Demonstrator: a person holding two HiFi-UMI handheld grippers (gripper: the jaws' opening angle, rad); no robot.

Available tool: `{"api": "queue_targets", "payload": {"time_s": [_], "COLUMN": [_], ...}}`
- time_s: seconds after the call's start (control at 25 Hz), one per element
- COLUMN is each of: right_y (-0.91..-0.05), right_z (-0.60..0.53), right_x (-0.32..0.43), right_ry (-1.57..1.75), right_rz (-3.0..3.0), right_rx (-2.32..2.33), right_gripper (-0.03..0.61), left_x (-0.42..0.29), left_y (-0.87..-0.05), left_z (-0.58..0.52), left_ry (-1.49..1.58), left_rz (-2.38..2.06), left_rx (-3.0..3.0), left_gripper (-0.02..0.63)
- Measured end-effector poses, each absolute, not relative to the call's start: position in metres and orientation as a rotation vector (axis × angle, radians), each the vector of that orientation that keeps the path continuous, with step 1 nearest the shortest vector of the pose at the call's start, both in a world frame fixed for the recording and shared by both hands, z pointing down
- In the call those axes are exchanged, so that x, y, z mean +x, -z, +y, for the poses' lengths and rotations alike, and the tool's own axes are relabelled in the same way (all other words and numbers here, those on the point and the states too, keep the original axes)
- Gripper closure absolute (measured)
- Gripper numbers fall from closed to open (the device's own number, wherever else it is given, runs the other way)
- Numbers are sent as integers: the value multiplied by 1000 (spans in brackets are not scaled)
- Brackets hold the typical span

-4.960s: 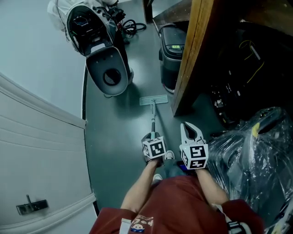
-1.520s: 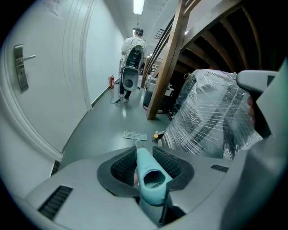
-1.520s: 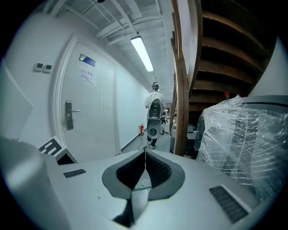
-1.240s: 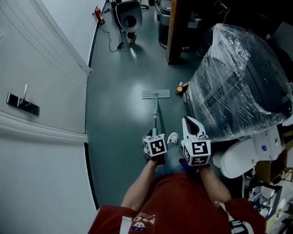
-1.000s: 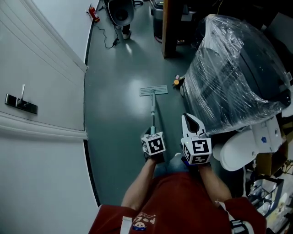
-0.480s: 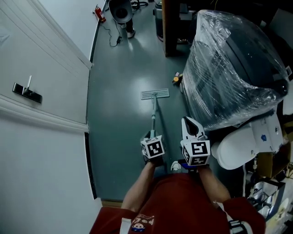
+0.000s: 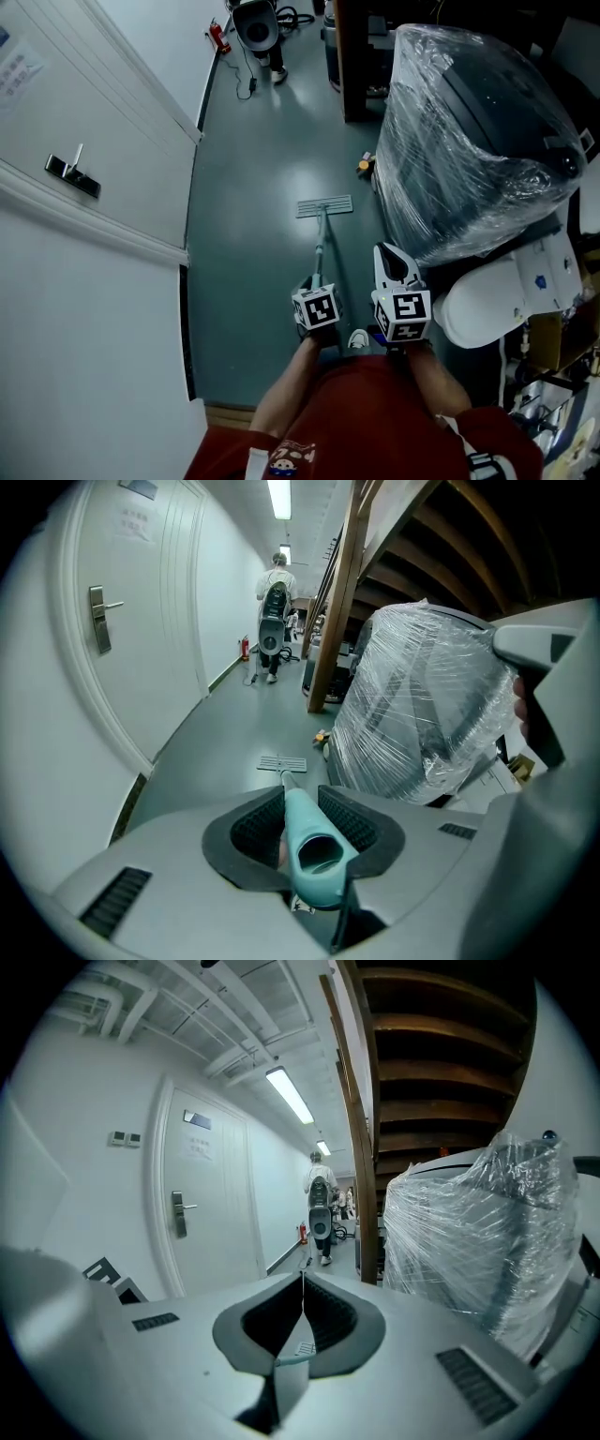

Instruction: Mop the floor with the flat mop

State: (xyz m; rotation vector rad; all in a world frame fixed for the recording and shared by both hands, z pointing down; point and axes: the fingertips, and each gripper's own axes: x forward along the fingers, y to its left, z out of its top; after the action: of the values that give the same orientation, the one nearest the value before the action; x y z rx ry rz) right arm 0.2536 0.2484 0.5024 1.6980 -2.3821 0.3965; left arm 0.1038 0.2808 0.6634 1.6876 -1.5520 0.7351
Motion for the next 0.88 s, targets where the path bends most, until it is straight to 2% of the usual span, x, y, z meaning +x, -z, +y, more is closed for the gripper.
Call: {"api": "queue_targets", "payload": {"time_s": [0.56,0.88], "right_y": [-518,-511], "right_z": [325,367], "right_x": [265,205], "right_ry": [-479,-451], "right_rz": [-2345,-2344], "right_rx": [1717,1723], "right_gripper": [560,560], "left_x": [110,64], "left_y": [-657,-653], "left_z": [374,418], "left_ry": [-772,-773], "left_rz": [-1533,-1501], "left_rx": [1692,1733], "left_gripper": [488,488]}}
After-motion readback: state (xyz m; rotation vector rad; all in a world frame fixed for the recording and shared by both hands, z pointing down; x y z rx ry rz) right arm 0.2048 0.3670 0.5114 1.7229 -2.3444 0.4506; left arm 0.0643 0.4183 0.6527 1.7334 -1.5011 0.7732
